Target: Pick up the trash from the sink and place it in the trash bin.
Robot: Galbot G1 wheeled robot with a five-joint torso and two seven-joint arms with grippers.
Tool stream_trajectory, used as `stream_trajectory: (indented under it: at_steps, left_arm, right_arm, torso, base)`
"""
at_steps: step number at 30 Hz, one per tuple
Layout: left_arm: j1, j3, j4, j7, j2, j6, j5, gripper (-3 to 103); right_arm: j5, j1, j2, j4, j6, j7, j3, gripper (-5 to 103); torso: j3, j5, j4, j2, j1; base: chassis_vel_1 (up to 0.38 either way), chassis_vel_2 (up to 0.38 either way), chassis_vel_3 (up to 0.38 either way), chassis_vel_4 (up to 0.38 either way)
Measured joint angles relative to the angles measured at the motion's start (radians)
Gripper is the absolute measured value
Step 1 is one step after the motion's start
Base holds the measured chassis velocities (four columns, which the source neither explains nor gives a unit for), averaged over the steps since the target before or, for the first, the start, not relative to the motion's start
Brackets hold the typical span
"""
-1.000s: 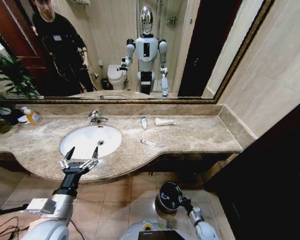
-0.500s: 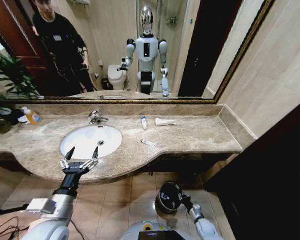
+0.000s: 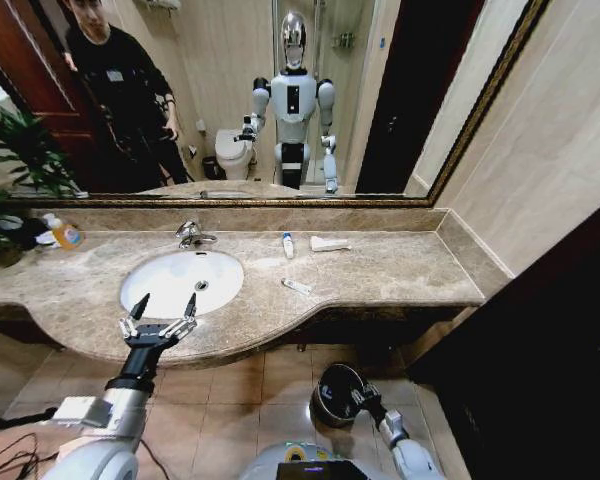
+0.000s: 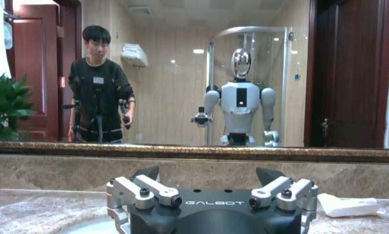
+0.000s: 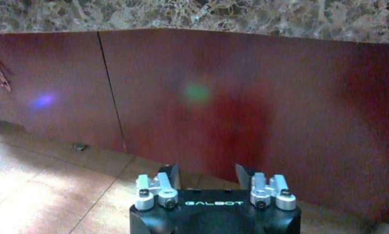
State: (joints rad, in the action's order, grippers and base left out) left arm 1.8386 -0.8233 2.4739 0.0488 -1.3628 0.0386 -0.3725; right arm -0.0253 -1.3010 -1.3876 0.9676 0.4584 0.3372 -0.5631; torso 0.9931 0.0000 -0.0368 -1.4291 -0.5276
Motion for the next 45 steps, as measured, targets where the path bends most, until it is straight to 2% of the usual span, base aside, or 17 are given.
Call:
stream_trajectory:
  at_steps: [1, 4, 5, 8, 10, 11, 13, 31, 36, 40, 41, 45]
  left_arm:
    - [0.000, 0.000, 0.000, 0.000, 0.000, 0.000, 0.000, 100]
    - [0.000, 0.000, 0.000, 0.000, 0.000, 0.000, 0.000, 100]
    - [0.000, 0.000, 0.000, 0.000, 0.000, 0.000, 0.000, 100]
    - [0.000, 0.000, 0.000, 0.000, 0.000, 0.000, 0.000, 100]
    - [0.000, 0.000, 0.000, 0.000, 0.000, 0.000, 0.000, 100]
    - [0.000, 0.000, 0.000, 0.000, 0.000, 0.000, 0.000, 100]
    - [0.000, 0.000, 0.000, 0.000, 0.000, 0.000, 0.000, 100]
    - [0.000, 0.000, 0.000, 0.000, 0.000, 0.000, 0.000, 100]
    - [0.000, 0.000, 0.000, 0.000, 0.000, 0.000, 0.000, 100]
    - [0.000, 0.000, 0.000, 0.000, 0.000, 0.000, 0.000, 100]
    - [0.000, 0.000, 0.000, 0.000, 0.000, 0.000, 0.000, 100]
    - [0.000, 0.000, 0.000, 0.000, 0.000, 0.000, 0.000, 100]
  right_arm:
    - [0.000, 0.000, 0.000, 0.000, 0.000, 0.000, 0.000, 59]
    - [0.005, 0.000, -0.001, 0.003, -0.005, 0.001, 0.001, 76]
    - [0.005, 0.000, -0.001, 0.003, -0.005, 0.001, 0.001, 76]
    - [0.016, 0.002, -0.007, 0.001, -0.010, 0.001, 0.001, 91]
    - [0.017, 0.002, -0.007, 0.001, -0.011, 0.001, 0.001, 91]
    - [0.018, 0.002, -0.008, 0.001, -0.013, 0.001, 0.001, 96]
    - [0.018, 0.002, -0.010, 0.002, -0.015, 0.002, 0.001, 100]
    - [-0.004, -0.004, -0.009, 0.025, -0.023, 0.011, -0.001, 100]
    - [-0.061, -0.075, 0.027, 0.168, -0.080, 0.017, -0.003, 100]
    - [-0.172, -0.214, 0.107, 0.392, -0.151, 0.068, -0.026, 100]
    - [-0.172, -0.214, 0.107, 0.392, -0.151, 0.068, -0.026, 100]
    - [-0.264, -0.358, 0.159, 0.622, -0.195, 0.069, -0.067, 100]
  torso:
    - [0.000, 0.0000, 0.0000, 0.000, 0.000]
    - [0.000, 0.0000, 0.0000, 0.000, 0.000]
    - [0.000, 0.0000, 0.0000, 0.000, 0.000]
    - [0.000, 0.0001, 0.0000, 0.000, 0.000]
    - [0.000, 0.0001, 0.0000, 0.000, 0.000]
    - [0.000, 0.0000, 0.0000, 0.000, 0.000]
    - [0.000, 0.0001, 0.0000, 0.000, 0.000]
    - [0.000, 0.0002, 0.0000, 0.000, 0.000]
    - [0.000, 0.0003, -0.0001, 0.000, 0.000]
    - [0.000, 0.0001, 0.0002, 0.000, 0.000]
    - [0.000, 0.0001, 0.0002, 0.000, 0.000]
    - [0.000, 0.0000, 0.0000, 0.000, 0.000]
  base:
    - [0.000, 0.000, 0.000, 0.000]
    - [0.000, 0.000, 0.000, 0.000]
    - [0.000, 0.000, 0.000, 0.000]
    - [0.000, 0.000, 0.000, 0.000]
    - [0.000, 0.000, 0.000, 0.000]
    - [0.000, 0.000, 0.000, 0.000]
    - [0.000, 0.000, 0.000, 0.000]
    - [0.000, 0.000, 0.000, 0.000]
    - [0.000, 0.000, 0.000, 0.000]
    - [0.000, 0.000, 0.000, 0.000]
    - [0.000, 0.000, 0.000, 0.000]
    - [0.000, 0.000, 0.000, 0.000]
